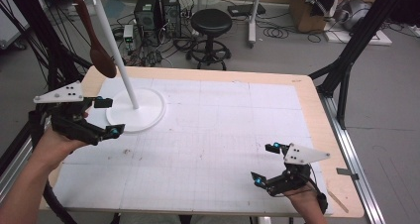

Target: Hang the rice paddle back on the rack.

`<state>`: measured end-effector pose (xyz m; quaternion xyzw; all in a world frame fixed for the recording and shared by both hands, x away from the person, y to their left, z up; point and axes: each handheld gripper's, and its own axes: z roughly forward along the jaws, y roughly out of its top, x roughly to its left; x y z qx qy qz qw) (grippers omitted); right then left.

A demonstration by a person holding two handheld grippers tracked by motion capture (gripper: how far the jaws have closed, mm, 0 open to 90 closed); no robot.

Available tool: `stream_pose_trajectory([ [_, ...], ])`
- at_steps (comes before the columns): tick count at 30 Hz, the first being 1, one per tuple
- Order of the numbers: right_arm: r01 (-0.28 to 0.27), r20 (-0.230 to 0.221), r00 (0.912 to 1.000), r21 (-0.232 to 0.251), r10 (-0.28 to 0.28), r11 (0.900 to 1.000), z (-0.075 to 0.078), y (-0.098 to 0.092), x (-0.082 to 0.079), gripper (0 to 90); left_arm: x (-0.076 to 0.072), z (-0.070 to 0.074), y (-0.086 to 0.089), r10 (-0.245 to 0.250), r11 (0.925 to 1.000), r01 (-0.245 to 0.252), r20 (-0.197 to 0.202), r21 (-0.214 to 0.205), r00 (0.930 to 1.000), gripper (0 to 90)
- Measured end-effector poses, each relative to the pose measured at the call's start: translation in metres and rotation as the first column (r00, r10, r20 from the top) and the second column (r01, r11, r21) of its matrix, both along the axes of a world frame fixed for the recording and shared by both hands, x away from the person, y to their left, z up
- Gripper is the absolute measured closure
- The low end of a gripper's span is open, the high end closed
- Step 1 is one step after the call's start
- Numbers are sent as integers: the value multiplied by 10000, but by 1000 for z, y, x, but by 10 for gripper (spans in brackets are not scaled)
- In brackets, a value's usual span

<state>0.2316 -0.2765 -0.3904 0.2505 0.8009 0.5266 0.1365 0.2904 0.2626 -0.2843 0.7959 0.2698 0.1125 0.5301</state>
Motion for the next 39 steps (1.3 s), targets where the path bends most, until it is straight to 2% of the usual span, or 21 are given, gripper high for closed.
stream_pose_trajectory([
  [13,138,107,9998,162,-140,9998,1,0,2,2,-6,-19,-2,-261,9994,265,-188,216,9995,17],
  [22,199,150,9997,253,-203,9995,-1,-3,4,2,-10,-39,-5,-439,9986,445,-227,279,9988,17],
  [30,81,247,9997,226,-87,9997,1,2,4,1,-17,-52,-1,-347,9994,346,-132,-38,9993,17],
  [33,57,249,9997,180,-62,9998,2,4,3,2,-20,-57,0,-452,9987,451,-57,-216,9990,17],
  [39,131,321,9994,344,-142,9993,4,4,2,1,-26,-68,2,-414,9987,414,28,-308,9991,17],
])
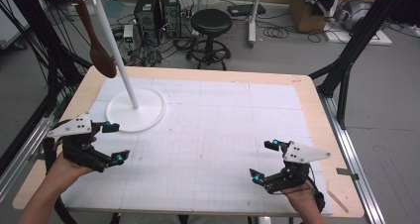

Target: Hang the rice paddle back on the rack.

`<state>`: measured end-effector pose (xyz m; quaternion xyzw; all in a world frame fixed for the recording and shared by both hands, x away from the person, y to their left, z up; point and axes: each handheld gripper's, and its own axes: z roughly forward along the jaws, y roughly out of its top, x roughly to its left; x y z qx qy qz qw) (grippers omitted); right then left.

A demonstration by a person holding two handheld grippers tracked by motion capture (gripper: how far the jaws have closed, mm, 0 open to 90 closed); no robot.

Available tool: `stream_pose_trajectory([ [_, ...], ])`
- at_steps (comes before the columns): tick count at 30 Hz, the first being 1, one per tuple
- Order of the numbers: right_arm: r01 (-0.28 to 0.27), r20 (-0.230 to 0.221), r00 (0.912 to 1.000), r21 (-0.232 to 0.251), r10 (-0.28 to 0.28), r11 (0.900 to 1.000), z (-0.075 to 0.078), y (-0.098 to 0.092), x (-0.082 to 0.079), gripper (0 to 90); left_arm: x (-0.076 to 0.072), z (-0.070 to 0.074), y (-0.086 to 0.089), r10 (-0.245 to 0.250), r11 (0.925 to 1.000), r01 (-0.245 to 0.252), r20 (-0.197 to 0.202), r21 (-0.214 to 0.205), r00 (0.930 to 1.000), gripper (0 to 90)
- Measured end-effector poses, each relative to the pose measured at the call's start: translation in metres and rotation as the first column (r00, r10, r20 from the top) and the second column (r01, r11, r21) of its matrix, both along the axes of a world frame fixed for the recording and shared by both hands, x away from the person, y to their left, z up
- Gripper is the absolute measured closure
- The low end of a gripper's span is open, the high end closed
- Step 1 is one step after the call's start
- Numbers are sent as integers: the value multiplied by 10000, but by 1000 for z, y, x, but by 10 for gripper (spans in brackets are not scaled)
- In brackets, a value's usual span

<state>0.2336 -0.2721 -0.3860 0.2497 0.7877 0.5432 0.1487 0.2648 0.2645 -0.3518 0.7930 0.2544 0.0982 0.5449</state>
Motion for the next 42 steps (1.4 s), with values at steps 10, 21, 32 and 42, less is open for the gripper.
stream_pose_trajectory([
  [10,94,-1,10000,107,-94,9999,0,-1,0,2,-4,-11,1,-41,9999,43,110,-154,9999,17],
  [21,173,33,9998,98,-173,9998,-1,0,2,1,-7,-26,-1,-13,9999,14,70,-138,10000,17],
  [32,123,-66,9999,65,-122,9999,-4,0,3,2,-9,-38,-2,53,9997,-49,190,-239,9998,17],
  [42,73,-81,9999,-109,-74,9999,-7,1,5,1,-10,-45,-2,29,9996,-17,420,-279,9991,17],
])
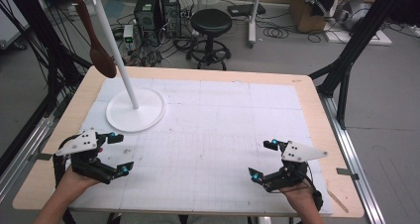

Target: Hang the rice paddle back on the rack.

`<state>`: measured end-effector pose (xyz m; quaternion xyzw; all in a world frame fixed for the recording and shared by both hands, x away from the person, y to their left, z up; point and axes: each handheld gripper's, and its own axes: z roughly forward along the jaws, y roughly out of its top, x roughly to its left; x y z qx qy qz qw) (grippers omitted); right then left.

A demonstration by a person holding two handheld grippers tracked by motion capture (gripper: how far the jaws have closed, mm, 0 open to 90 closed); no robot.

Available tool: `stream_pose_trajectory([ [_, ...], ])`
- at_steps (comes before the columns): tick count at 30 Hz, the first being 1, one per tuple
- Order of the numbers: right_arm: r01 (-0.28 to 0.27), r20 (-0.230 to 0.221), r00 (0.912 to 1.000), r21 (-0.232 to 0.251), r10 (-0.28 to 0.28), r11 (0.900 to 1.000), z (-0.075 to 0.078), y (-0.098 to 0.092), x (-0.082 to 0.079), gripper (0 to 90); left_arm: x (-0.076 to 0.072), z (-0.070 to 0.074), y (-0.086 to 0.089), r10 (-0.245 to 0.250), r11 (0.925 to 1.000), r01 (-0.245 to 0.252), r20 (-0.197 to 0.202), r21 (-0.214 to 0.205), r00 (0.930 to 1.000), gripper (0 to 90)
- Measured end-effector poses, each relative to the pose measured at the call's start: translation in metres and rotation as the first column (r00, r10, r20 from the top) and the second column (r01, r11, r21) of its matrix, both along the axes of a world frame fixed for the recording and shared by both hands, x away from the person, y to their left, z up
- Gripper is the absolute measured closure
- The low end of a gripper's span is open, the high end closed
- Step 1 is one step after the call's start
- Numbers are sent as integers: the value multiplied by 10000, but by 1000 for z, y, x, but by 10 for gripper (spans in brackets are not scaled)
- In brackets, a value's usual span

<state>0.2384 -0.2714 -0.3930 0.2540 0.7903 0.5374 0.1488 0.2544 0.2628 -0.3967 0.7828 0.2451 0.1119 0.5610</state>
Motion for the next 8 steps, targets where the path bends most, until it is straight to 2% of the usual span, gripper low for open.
stream_pose_trajectory([
  [8,53,-81,10000,12,-53,10000,-2,-2,1,1,1,-2,0,137,9999,-137,25,-7,9999,17],
])
